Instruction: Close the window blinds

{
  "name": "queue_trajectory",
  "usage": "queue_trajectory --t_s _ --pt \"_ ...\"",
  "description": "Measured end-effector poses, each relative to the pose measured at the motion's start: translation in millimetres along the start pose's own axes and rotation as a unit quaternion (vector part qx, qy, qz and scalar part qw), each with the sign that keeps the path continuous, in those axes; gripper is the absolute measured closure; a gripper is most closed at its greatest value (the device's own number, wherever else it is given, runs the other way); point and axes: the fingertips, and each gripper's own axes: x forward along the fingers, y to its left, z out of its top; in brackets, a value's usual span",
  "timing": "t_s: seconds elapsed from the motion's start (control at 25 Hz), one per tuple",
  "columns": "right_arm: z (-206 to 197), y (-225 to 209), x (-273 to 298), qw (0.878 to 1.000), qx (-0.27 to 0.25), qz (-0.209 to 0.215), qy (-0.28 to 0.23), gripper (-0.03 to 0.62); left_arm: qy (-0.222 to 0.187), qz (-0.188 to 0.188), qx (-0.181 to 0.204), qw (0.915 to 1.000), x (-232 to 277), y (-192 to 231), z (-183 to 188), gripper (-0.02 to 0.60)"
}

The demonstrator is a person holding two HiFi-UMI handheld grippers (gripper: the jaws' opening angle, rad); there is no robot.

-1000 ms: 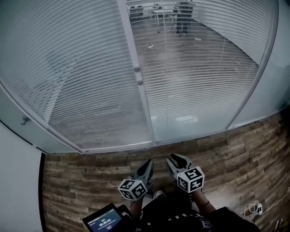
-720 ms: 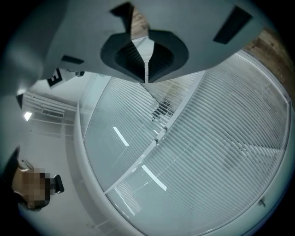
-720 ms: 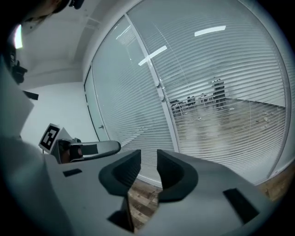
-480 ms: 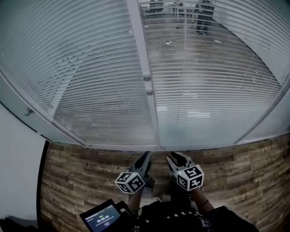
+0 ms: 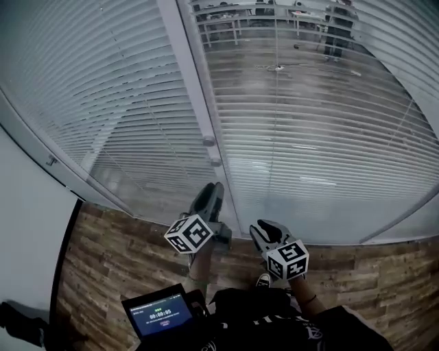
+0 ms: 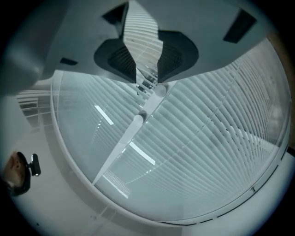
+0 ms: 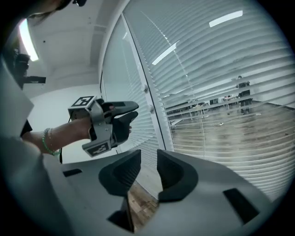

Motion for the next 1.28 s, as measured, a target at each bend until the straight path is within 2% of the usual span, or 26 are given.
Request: queue_trajectory --t_s 0.12,0.32,0.44,0.48,0.52,0.56,0.6,0.64,0.68,0.72,0.76,0.8,0.84,0.88,0.92,0.96,1.0,1.04,1.08,1.12,1.16,1.2,1.24,1.28 --pt "5.7 -18.6 5.3 1.0 0.003 0.009 0.006 0.476 -0.014 0.025 -0.02 0.9994 34.9 6.0 14.4 0.43" --pt "0.3 -40.3 8.4 1.0 0.008 0.016 0.003 0.476 -0.029 0.056 -0.101 0.9929 63.6 24.5 2.7 0.425" --pt "-2.5 -54.0 12.7 1.0 0.013 0.01 0.0 0.476 -0.034 0.073 -0.114 0.9902 74.7 35.8 -1.1 0.426" --pt "-1.7 -57.6 13.1 1.0 0.014 0.008 -0.002 0.476 -0.036 0.08 -0.112 0.9897 75.2 38.7 -0.8 0.447" --pt "-0.3 -61.3 13.0 1.0 0.016 0.005 -0.004 0.476 -0.038 0.087 -0.1 0.9904 74.6 40.7 0.3 0.456" --pt "1.1 -65.1 12.7 1.0 0.017 0.002 -0.005 0.476 -0.036 0.096 -0.069 0.9923 73.4 42.1 2.3 0.456" --pt "2.4 -68.9 12.6 1.0 0.016 -0.002 -0.005 0.476 -0.028 0.108 -0.016 0.9937 72.5 42.5 4.7 0.457" --pt "3.4 -72.4 13.2 1.0 0.014 -0.007 -0.005 0.476 -0.01 0.121 0.056 0.991 72.6 41.3 6.5 0.457" --pt "3.5 -75.2 14.3 1.0 0.011 -0.011 -0.004 0.476 0.015 0.135 0.142 0.9805 73.5 39.6 6.5 0.457" --pt "2.6 -77.3 15.6 1.0 0.008 -0.014 -0.002 0.476 0.043 0.147 0.238 0.9592 74.6 38.7 4.8 0.458" --pt "0.6 -78.9 17.0 1.0 0.003 -0.017 0.001 0.476 0.069 0.156 0.337 0.9259 75.7 39.0 2.3 0.459" --pt "-1.6 -79.9 18.4 1.0 -0.001 -0.019 0.005 0.476 0.091 0.161 0.432 0.8827 76.7 39.5 -0.1 0.459" --pt "-3.5 -80.4 19.7 1.0 -0.004 -0.02 0.008 0.476 0.106 0.161 0.512 0.8372 77.6 39.2 -1.9 0.459" --pt "-4.4 -80.2 20.8 1.0 -0.006 -0.02 0.012 0.476 0.114 0.156 0.567 0.8007 78.5 37.8 -2.7 0.458" --pt "-4.2 -79.3 21.9 1.0 -0.006 -0.018 0.015 0.476 0.116 0.15 0.593 0.7824 79.2 36.0 -2.5 0.458" --pt "-3.4 -77.9 23.2 1.0 -0.005 -0.017 0.018 0.476 0.112 0.144 0.591 0.7859 79.7 34.6 -1.3 0.458" --pt "-2.2 -76.2 24.9 1.0 -0.005 -0.015 0.02 0.476 0.106 0.138 0.564 0.8069 80.0 33.6 0.6 0.457" --pt "-0.9 -74.5 27.0 1.0 -0.005 -0.013 0.021 0.476 0.097 0.131 0.518 0.8397 80.1 32.1 2.8 0.457" --pt "0.2 -73.0 28.9 1.0 -0.004 -0.011 0.022 0.476 0.085 0.12 0.452 0.8797 80.0 29.3 5.3 0.457" --pt "0.7 -71.9 30.5 1.0 -0.004 -0.01 0.022 0.474 0.068 0.105 0.369 0.9208 79.4 25.5 8.8 0.456" --pt "0.7 -71.1 32.0 1.0 -0.003 -0.009 0.022 0.476 0.047 0.089 0.278 0.9552 78.4 22.5 13.3 0.441" --pt "0.2 -70.7 33.4 1.0 -0.001 -0.009 0.022 0.476 0.025 0.076 0.192 0.9782 76.9 22.2 18.2 0.428" --pt "-0.5 -70.3 34.9 1.0 0.0 -0.008 0.023 0.476 0.008 0.068 0.121 0.9903 75.6 24.8 21.7 0.428" --pt "-1.1 -70.0 36.3 1.0 0.002 -0.008 0.023 0.476 0.001 0.067 0.073 0.9951 74.8 29.0 23.1 0.428"
